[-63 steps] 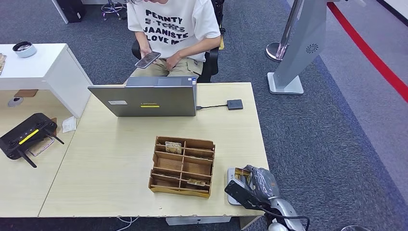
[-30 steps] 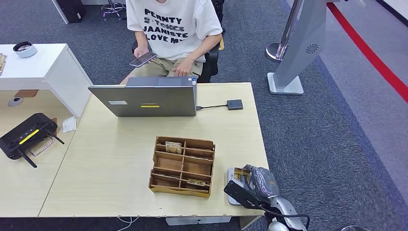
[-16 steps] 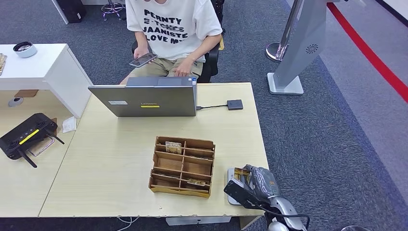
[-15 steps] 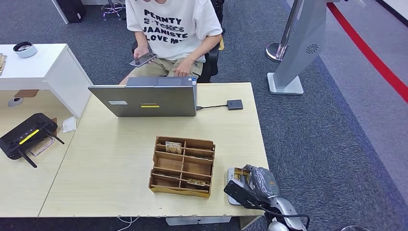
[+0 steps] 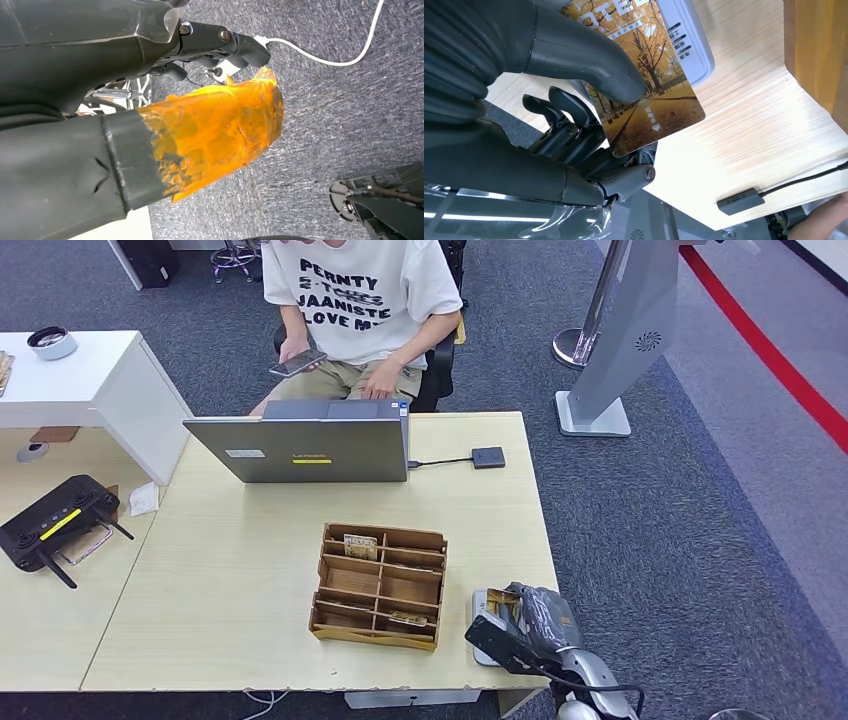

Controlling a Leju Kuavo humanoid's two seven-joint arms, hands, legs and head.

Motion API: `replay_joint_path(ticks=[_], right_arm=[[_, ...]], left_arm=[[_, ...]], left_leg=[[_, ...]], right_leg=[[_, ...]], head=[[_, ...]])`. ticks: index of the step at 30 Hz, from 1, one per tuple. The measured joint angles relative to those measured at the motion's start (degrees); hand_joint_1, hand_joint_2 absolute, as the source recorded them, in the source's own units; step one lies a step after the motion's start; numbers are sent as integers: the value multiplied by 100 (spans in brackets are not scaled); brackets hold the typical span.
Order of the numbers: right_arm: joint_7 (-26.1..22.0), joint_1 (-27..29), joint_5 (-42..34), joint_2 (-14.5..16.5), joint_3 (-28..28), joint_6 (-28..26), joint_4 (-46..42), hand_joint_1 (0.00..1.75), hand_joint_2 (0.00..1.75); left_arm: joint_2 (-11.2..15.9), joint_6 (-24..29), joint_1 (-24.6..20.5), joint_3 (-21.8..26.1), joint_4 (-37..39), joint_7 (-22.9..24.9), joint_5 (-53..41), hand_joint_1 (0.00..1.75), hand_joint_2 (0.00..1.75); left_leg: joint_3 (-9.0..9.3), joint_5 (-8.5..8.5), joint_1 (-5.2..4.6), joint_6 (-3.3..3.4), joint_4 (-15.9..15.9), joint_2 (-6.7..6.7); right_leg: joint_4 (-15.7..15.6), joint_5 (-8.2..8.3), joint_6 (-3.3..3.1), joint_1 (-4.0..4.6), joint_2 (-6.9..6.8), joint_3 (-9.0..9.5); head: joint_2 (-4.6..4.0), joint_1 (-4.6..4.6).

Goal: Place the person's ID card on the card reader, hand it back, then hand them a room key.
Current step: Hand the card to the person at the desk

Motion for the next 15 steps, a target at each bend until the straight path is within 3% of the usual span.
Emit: replay_joint_path(ticks=[15], right_arm=[[0, 0, 0, -2, 4, -1, 9, 175, 175]], left_arm=[[0, 0, 0, 1, 0, -1, 0, 0, 0]], left_leg=[[1, 0, 0, 0, 0, 0]], right_leg=[[0, 0, 0, 0, 0, 1]], head=[[0, 0]])
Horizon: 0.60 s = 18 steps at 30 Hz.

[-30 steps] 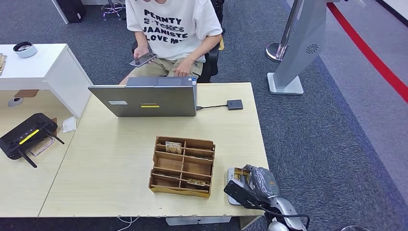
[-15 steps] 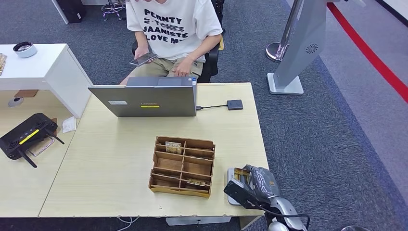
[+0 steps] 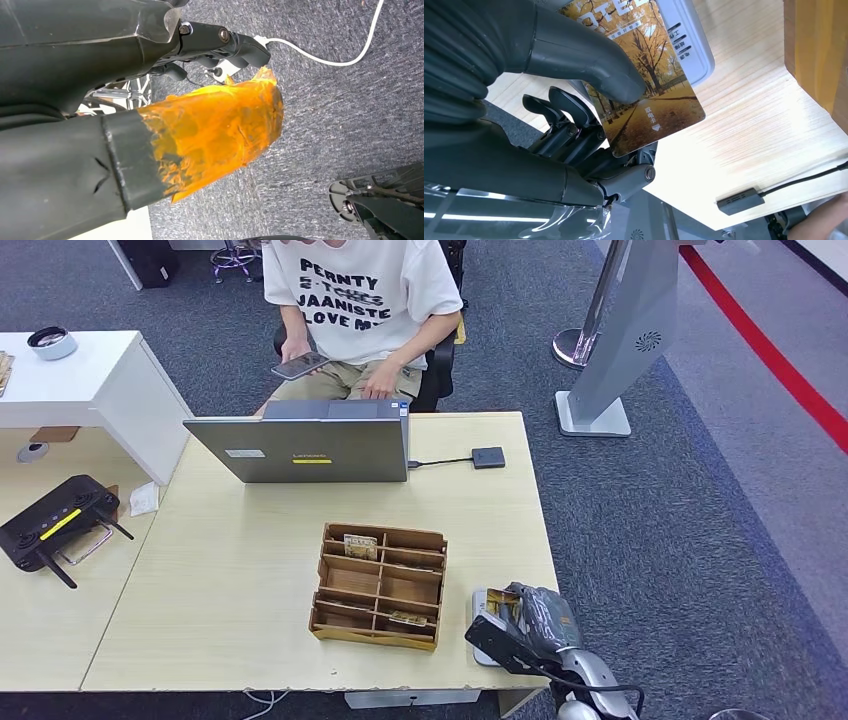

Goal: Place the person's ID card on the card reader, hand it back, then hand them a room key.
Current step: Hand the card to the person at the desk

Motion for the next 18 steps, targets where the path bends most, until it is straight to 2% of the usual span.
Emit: replay_joint_path(ticks=[18], right_arm=[[0, 0, 1, 0, 0, -1, 0, 175, 175]], left_arm=[[0, 4, 0, 1, 0, -17, 0, 0, 0]], left_leg=[[0, 0, 0, 0, 0, 0]], right_leg=[[0, 0, 0, 0, 0, 0]], head=[[0, 0]])
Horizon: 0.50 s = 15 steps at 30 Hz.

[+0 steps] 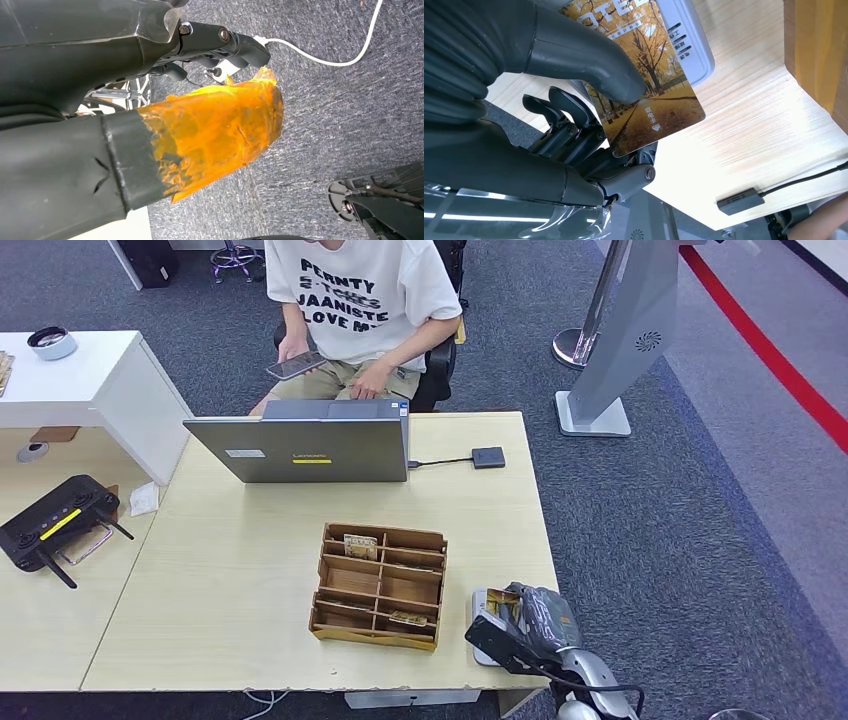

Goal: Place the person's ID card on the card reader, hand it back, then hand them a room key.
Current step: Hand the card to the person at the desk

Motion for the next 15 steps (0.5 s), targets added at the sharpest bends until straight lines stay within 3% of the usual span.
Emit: replay_joint_path(ticks=[15], right_arm=[[0, -2, -1, 0, 1, 2, 0, 175, 175]], left_arm=[[0, -2, 0, 0, 0, 0, -5, 0, 0]], left_leg=[[0, 0, 0, 0, 0, 0]], right_leg=[[0, 0, 0, 0, 0, 0]], head=[[0, 0]])
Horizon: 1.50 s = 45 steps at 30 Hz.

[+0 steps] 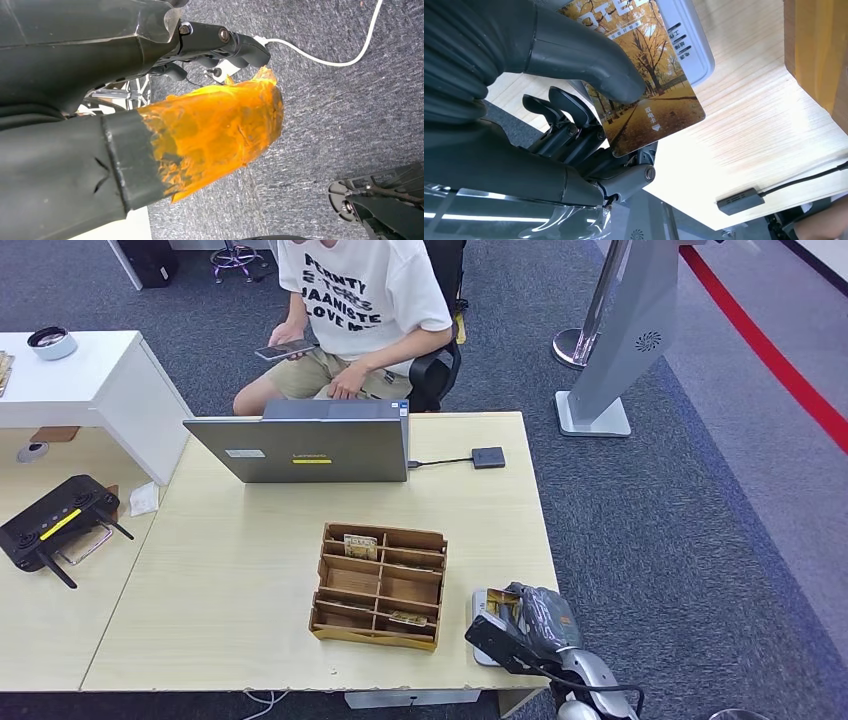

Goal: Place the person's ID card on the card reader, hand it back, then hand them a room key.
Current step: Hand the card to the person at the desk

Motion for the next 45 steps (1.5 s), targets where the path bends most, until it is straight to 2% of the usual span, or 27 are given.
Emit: replay_joint_path(ticks=[23, 36, 45], right_arm=[[0, -7, 0, -2, 0, 2, 2, 175, 175], [20, 55, -36, -67, 2, -73, -16, 175, 175], [22, 188, -128, -189, 2, -210, -117, 175, 175]], left_arm=[[2, -11, 0, 0, 0, -1, -13, 0, 0], [38, -434, 35, 284, 0, -304, 441, 0, 0], [87, -831, 191, 681, 0, -596, 863, 0, 0]], left_leg=[[0, 0, 0, 0, 0, 0], [2, -3, 0, 1, 0, 0], [7, -13, 0, 9, 0, 1]], right_leg=[[0, 0, 0, 0, 0, 1], [-2, -3, 5, 0, 0, 4], [-5, -8, 11, -1, 0, 9]], head=[[0, 0], [0, 0], [0, 0]])
